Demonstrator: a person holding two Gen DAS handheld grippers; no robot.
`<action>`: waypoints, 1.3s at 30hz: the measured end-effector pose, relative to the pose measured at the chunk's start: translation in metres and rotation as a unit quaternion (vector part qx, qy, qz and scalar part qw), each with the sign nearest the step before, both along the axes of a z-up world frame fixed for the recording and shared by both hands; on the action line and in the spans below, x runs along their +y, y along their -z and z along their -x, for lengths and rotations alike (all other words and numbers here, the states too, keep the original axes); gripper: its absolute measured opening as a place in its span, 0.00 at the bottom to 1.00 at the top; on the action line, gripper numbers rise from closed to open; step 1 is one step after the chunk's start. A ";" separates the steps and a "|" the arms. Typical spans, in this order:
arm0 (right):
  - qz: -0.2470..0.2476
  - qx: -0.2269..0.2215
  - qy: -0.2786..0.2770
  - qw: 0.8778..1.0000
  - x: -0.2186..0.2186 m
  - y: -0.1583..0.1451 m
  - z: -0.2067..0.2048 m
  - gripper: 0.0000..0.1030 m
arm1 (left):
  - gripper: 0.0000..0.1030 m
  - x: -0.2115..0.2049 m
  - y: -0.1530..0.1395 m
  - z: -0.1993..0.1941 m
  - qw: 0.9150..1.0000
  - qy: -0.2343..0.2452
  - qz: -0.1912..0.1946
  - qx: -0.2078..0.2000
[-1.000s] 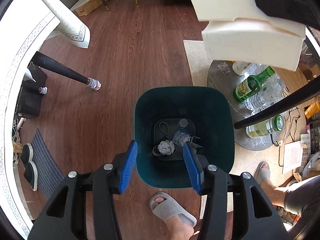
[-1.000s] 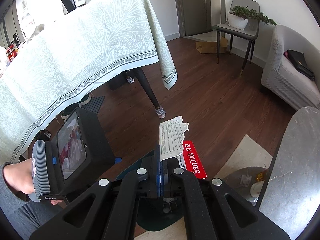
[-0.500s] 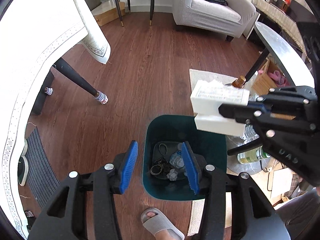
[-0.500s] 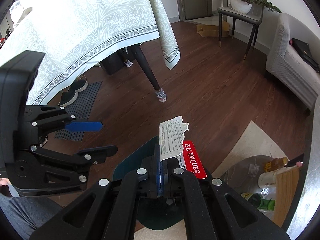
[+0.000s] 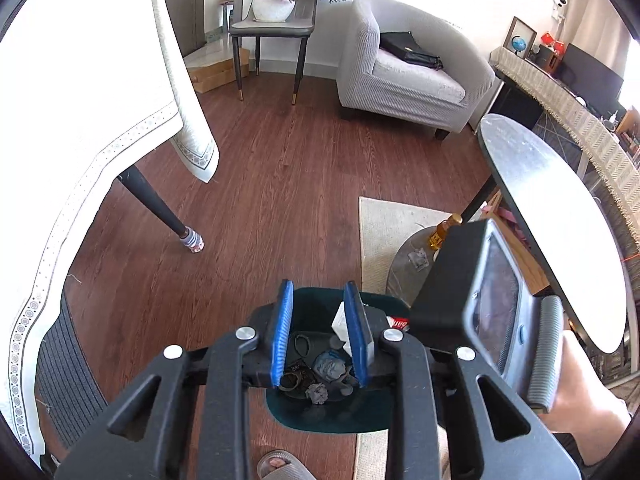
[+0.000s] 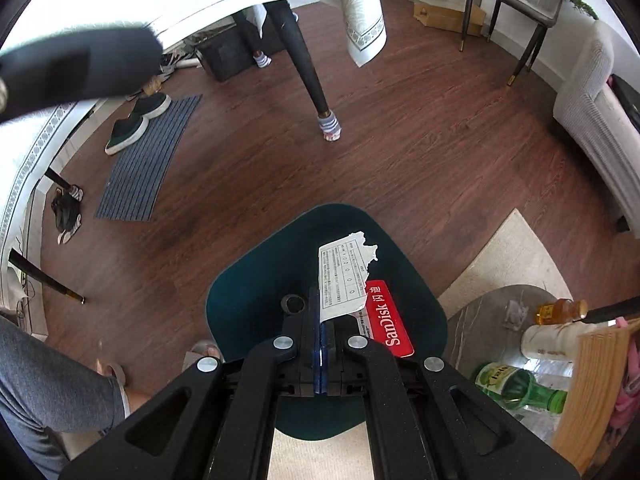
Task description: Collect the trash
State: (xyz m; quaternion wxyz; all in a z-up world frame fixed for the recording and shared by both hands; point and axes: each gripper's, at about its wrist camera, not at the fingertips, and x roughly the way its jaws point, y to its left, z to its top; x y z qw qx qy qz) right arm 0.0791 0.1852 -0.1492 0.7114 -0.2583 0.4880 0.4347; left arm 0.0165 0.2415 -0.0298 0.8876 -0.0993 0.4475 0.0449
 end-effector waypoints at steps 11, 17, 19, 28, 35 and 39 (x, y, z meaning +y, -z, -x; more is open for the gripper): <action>0.048 -0.008 -0.012 0.999 -0.003 0.016 0.010 0.42 | 0.27 -0.008 -0.021 0.000 1.000 0.001 0.006 -0.030; 0.037 -0.015 -0.007 0.999 -0.011 0.010 0.009 0.42 | 0.27 -0.006 -0.031 0.003 0.999 -0.001 0.014 -0.048; 0.029 -0.019 -0.005 0.999 -0.015 0.005 0.009 0.42 | 0.27 -0.006 -0.034 0.005 0.999 -0.003 0.012 -0.053; -0.036 -0.054 0.011 0.998 -0.042 -0.047 0.017 0.42 | 0.28 -0.006 -0.053 0.013 0.996 -0.008 0.014 -0.086; -0.104 -0.091 0.052 0.989 -0.079 -0.097 0.024 0.50 | 0.35 -0.013 -0.052 0.024 0.995 -0.020 0.010 -0.093; -0.124 -0.121 0.089 0.981 -0.109 -0.117 0.023 0.59 | 0.49 -0.029 -0.050 0.035 0.995 -0.021 -0.010 -0.097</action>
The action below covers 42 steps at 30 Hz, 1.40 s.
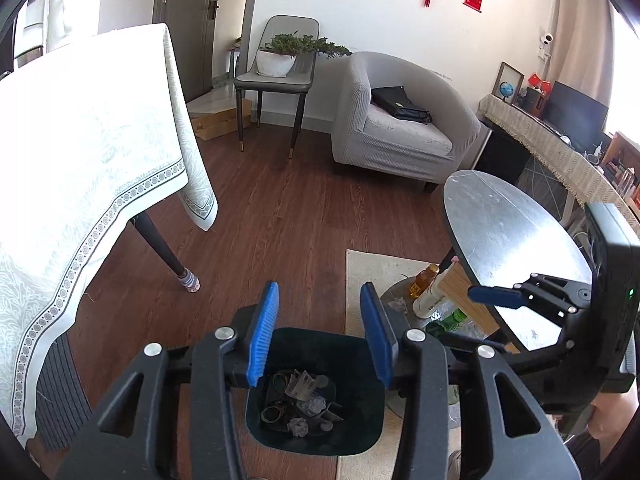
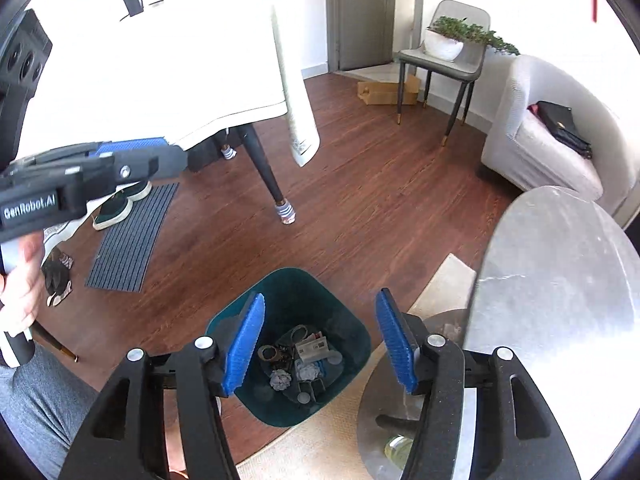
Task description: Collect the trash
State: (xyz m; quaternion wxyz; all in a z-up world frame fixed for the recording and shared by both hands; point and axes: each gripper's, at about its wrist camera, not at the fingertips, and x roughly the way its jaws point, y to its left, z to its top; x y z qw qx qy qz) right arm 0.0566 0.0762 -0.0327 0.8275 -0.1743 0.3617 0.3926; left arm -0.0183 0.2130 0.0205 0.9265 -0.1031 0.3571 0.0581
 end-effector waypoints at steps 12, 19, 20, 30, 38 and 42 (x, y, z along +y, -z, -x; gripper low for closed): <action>-0.047 -0.051 0.149 0.986 -0.134 -0.023 0.010 0.82 | 0.89 -0.050 -0.001 0.023 0.997 -0.016 -0.079 -0.020; -0.044 -0.094 0.199 0.975 -0.196 -0.025 0.029 0.90 | 0.92 -0.065 -0.002 0.044 0.994 -0.032 -0.097 -0.031; -0.047 -0.099 0.206 0.972 -0.203 -0.028 0.034 0.92 | 0.93 -0.066 -0.002 0.048 0.994 -0.037 -0.093 -0.033; -0.078 -0.094 0.270 0.955 -0.276 -0.005 0.060 0.96 | 0.93 -0.096 0.011 0.067 0.995 -0.021 -0.091 -0.033; -0.079 -0.101 0.258 0.958 -0.279 -0.006 0.063 0.96 | 0.94 -0.104 0.024 0.069 0.995 -0.024 -0.088 -0.038; -0.091 -0.105 0.249 0.959 -0.279 -0.007 0.068 0.96 | 0.94 -0.105 0.026 0.068 0.995 -0.022 -0.089 -0.034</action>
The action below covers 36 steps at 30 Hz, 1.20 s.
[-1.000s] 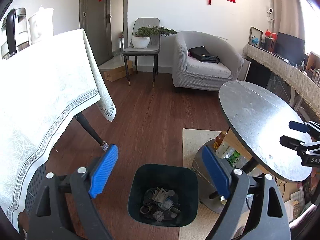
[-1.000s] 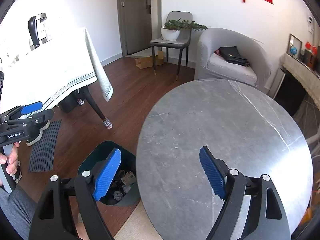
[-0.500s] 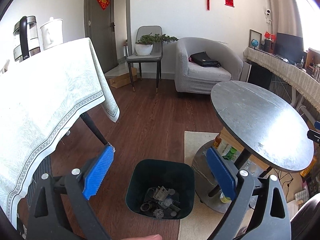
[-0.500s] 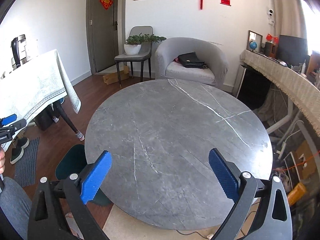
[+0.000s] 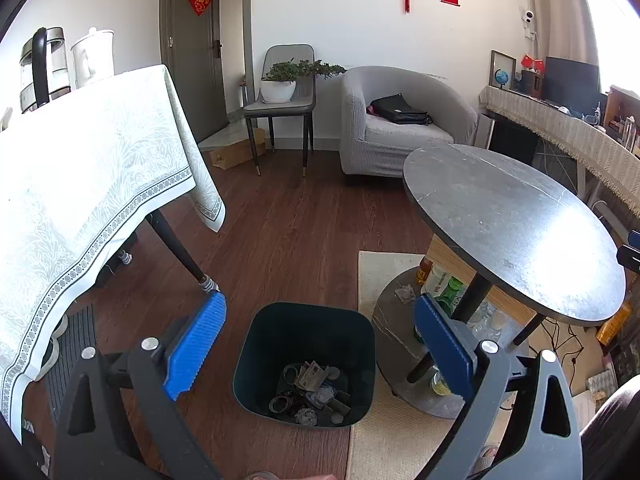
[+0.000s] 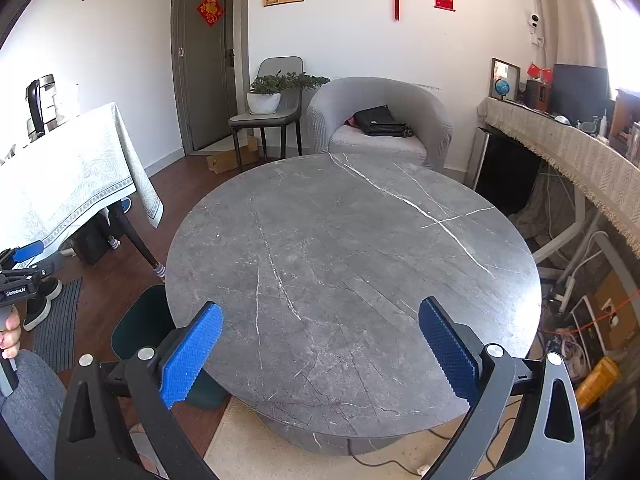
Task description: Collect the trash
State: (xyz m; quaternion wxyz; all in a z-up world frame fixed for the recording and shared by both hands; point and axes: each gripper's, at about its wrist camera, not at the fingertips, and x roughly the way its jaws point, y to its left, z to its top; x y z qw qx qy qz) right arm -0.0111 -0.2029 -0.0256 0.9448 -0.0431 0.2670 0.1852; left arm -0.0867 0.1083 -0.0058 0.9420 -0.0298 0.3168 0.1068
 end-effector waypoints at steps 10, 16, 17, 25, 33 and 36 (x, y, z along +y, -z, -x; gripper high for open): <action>0.004 0.002 -0.013 1.000 0.009 0.004 0.001 0.96 | 0.96 -0.004 -0.001 0.002 1.000 -0.005 -0.014 -0.003; -0.004 0.006 -0.014 1.000 0.007 0.005 -0.001 0.96 | 0.96 -0.009 -0.001 0.002 1.000 -0.001 -0.028 -0.003; -0.002 0.006 -0.015 1.000 0.007 0.005 -0.001 0.96 | 0.96 -0.009 -0.001 0.002 1.000 -0.001 -0.027 -0.002; -0.002 0.008 -0.015 1.000 0.008 0.005 -0.001 0.96 | 0.96 -0.005 0.000 0.001 1.000 0.000 -0.016 -0.002; 0.004 0.008 -0.018 1.000 0.011 0.007 -0.001 0.96 | 0.96 -0.005 0.000 0.000 1.000 0.002 -0.019 -0.001; 0.004 0.008 -0.017 1.000 0.011 0.006 -0.001 0.96 | 0.96 -0.007 0.000 0.001 1.000 0.004 -0.023 -0.003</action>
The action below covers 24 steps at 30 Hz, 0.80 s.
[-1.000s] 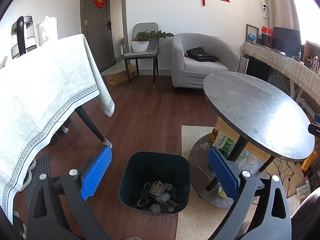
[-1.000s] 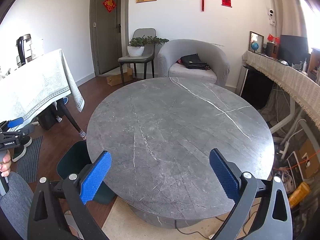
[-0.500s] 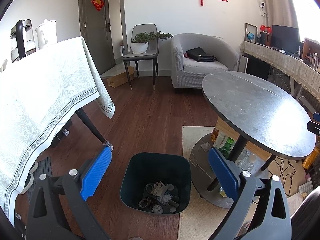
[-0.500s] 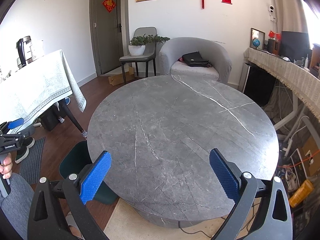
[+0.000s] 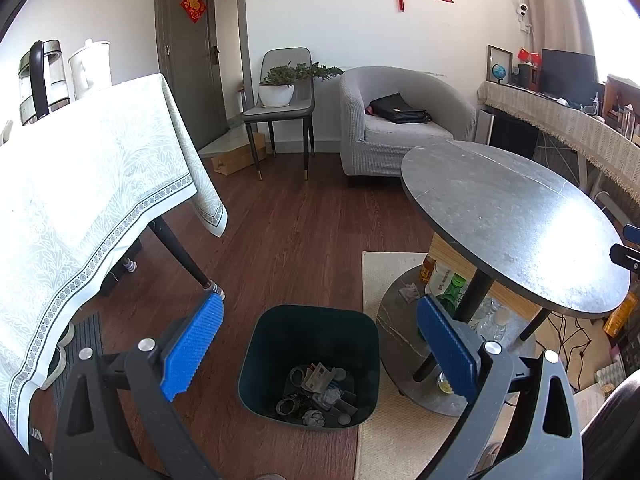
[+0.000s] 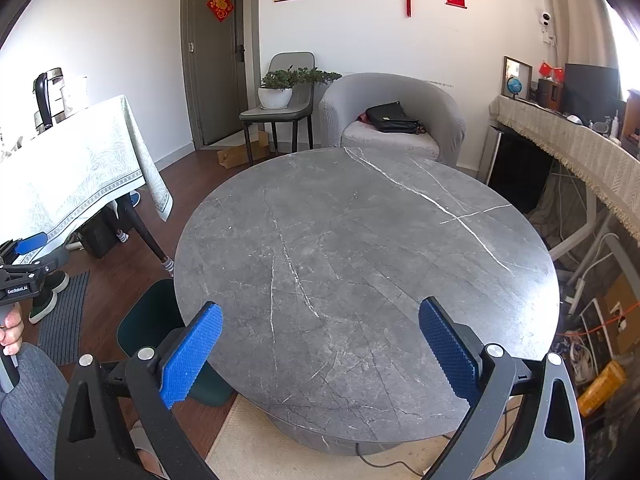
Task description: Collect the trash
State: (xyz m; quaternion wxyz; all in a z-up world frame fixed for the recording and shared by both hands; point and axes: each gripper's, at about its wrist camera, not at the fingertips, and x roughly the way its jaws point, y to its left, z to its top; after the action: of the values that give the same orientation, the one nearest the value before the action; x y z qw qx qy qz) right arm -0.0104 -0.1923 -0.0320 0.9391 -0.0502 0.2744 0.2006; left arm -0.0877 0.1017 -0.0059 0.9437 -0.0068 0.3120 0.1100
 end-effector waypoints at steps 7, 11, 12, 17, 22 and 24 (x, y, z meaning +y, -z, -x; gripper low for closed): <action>0.000 0.001 0.001 1.000 -0.001 0.000 -0.001 0.96 | 0.96 -0.002 0.001 0.001 1.000 0.001 0.001 0.000; 0.001 0.001 0.000 1.000 -0.001 0.001 -0.001 0.96 | 0.96 -0.003 0.001 0.001 1.000 0.001 0.000 0.000; 0.002 0.001 0.000 1.000 -0.001 0.001 -0.001 0.96 | 0.96 -0.003 0.001 0.001 1.000 0.001 0.001 0.000; 0.002 0.001 0.001 1.000 -0.001 0.001 0.000 0.96 | 0.96 -0.004 0.001 0.001 1.000 0.001 0.001 0.000; 0.002 0.001 0.000 1.000 -0.001 0.001 -0.001 0.96 | 0.96 -0.004 0.002 0.000 1.000 0.002 -0.001 0.000; 0.002 0.001 0.000 1.000 -0.001 0.001 0.000 0.96 | 0.96 -0.004 0.002 0.000 1.000 0.002 0.000 0.000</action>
State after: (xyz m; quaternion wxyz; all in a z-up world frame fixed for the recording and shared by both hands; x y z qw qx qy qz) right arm -0.0100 -0.1932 -0.0328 0.9388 -0.0522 0.2759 0.1997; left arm -0.0877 0.0975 -0.0076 0.9438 -0.0064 0.3122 0.1084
